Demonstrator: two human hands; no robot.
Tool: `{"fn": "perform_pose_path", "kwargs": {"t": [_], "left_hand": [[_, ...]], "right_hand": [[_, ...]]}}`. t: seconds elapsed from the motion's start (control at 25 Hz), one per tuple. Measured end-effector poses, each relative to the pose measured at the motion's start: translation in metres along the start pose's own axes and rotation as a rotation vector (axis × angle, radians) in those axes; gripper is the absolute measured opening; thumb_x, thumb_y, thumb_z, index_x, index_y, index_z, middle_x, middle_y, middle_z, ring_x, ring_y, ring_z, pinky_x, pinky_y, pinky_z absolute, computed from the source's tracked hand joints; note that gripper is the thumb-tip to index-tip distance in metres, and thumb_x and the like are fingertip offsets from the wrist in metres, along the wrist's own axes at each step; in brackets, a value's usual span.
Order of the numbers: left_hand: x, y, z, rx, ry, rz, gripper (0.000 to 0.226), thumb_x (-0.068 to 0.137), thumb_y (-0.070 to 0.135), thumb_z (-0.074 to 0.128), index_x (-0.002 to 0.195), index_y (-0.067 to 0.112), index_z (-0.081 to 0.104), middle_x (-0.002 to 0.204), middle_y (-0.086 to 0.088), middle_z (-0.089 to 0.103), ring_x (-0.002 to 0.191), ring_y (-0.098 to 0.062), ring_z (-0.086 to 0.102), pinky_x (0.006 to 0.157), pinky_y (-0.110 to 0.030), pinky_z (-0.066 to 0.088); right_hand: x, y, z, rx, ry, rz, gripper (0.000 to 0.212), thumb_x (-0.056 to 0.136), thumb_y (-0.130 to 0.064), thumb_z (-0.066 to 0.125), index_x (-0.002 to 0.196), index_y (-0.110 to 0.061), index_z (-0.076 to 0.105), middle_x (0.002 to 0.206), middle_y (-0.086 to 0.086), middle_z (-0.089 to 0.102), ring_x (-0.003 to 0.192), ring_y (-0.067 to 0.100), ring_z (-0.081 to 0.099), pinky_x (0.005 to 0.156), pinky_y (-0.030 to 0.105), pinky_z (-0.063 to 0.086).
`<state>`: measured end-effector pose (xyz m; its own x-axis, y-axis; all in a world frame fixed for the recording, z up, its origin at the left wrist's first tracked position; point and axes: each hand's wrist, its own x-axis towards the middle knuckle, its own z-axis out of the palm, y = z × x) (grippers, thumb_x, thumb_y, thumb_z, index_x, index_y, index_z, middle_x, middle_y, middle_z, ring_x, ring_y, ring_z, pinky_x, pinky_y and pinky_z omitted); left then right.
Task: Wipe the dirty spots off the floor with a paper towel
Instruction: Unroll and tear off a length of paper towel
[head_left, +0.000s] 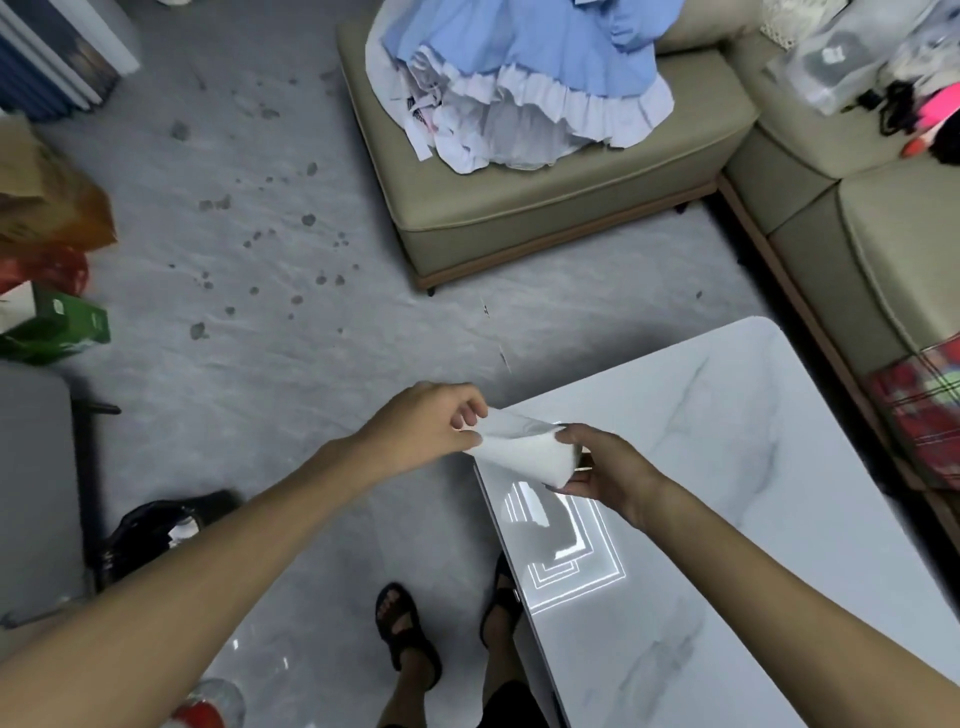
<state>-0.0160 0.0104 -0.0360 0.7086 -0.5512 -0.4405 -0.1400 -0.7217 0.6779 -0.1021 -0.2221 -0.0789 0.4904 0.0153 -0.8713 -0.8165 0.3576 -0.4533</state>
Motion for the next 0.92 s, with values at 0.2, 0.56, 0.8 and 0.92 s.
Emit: {"fn": "perform_pose_path", "kwargs": {"t": [0.2,0.56,0.8,0.92], "left_hand": [[-0.048,0.013,-0.032,0.332,0.189,0.273,0.045,0.065,0.039,0.077,0.103,0.025,0.058,0.104,0.010,0.062,0.098,-0.013,0.058,0.088,-0.028,0.046],[-0.097,0.015,-0.072,0.242,0.223,0.046,0.046,0.063,0.038,0.072,0.101,0.033,0.048,0.097,0.003,0.068,0.087,-0.024,0.064,0.065,-0.032,0.047],[-0.128,0.015,-0.111,-0.982,-0.136,-0.111,0.048,0.077,0.013,0.071,0.123,0.015,0.059,0.122,-0.012,0.066,0.112,-0.029,0.063,0.095,-0.042,0.051],[-0.134,0.010,-0.118,-1.150,-0.155,-0.131,0.048,0.082,0.016,0.063,0.128,0.007,0.055,0.128,-0.017,0.062,0.119,-0.032,0.058,0.102,-0.042,0.047]], "right_hand": [[-0.051,-0.022,0.051,0.278,-0.074,0.107,0.019,0.081,-0.008,0.060,0.100,-0.005,0.058,0.094,0.019,0.060,0.073,0.037,0.069,0.065,0.042,0.060],[-0.096,-0.040,0.120,-0.323,-0.036,-0.196,0.029,0.092,-0.036,0.056,0.101,-0.010,0.065,0.089,0.013,0.070,0.074,0.025,0.068,0.066,0.027,0.057],[-0.100,-0.045,0.133,-0.300,-0.454,-0.475,0.055,0.085,-0.033,0.068,0.136,-0.020,0.051,0.139,-0.005,0.052,0.129,0.004,0.043,0.107,0.024,0.030],[-0.102,-0.039,0.152,-0.248,-0.568,-0.421,0.030,0.085,-0.019,0.065,0.110,-0.002,0.064,0.111,0.009,0.067,0.105,0.014,0.062,0.094,0.022,0.043]]}}
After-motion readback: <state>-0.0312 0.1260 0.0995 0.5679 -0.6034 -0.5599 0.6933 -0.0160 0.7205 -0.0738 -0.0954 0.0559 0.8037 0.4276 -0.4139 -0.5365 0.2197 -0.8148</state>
